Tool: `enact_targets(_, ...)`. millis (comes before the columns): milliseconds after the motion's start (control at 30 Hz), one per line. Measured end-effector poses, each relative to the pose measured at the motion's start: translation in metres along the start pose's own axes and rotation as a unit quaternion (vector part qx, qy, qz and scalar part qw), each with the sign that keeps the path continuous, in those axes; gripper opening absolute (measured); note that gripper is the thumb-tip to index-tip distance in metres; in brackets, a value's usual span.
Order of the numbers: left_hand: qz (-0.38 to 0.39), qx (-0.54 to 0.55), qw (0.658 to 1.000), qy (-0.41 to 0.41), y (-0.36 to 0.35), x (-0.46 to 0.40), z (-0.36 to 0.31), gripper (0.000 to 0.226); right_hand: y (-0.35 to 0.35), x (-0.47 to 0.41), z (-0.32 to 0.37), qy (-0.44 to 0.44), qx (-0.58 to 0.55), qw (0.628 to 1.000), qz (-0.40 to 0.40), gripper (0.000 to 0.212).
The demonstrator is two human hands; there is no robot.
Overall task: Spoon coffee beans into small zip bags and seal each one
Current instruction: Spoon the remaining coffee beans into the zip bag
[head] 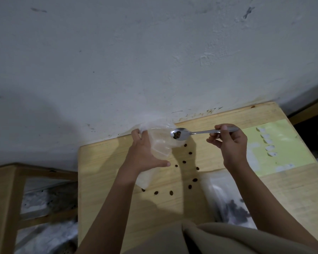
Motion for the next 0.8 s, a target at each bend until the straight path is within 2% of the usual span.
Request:
enact_targets(133, -0.007, 0.006, 1.000, -0.008, -0.002, 0.003, -0.003, 0.112, -0.026, 0.010, 0.014, 0.048, 0.063, 0.995, 0.067, 0.023)
enact_targets(267, -0.007, 0.055, 0.998, -0.006, -0.004, 0.004, -0.004, 0.105, -0.049, 0.022, 0.025, 0.130, 0.183, 0.961, 0.163, 0.018)
enact_targets(333, -0.005, 0.090, 0.996, 0.002, -0.005, 0.006, -0.003, 0.105, -0.051, 0.026, 0.029, 0.176, 0.192, 0.954, 0.150, 0.014)
enact_targets(467, 0.004, 0.164, 0.986, 0.033, -0.006, 0.009, 0.006, 0.104, -0.037, 0.025, 0.022, 0.254, 0.233, 0.938, 0.044, 0.018)
enact_targets(567, 0.018, 0.183, 0.982, 0.050, -0.007, 0.011, 0.008, 0.102, -0.032, 0.022, 0.002, 0.297, 0.332, 0.892, 0.082, 0.017)
enact_targets(667, 0.038, 0.178, 0.982, 0.058, -0.005, 0.016, 0.006, 0.105, -0.041, 0.020, -0.023, 0.297, 0.405, 0.855, 0.132, 0.021)
enact_targets(800, 0.065, 0.111, 0.989, 0.075, -0.001, 0.021, 0.006, 0.110, -0.049, 0.011, -0.037, 0.272, 0.447, 0.849, 0.078, 0.024)
Point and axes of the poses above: each hand's wrist, its own x-axis away from the middle knuckle, its own y-axis out of the back of the hand, z = x × y, the point moved 2 cm from there along -x, towards the middle knuckle, and after that the axes turned 14 degrees about z, right-handed, at the moved point
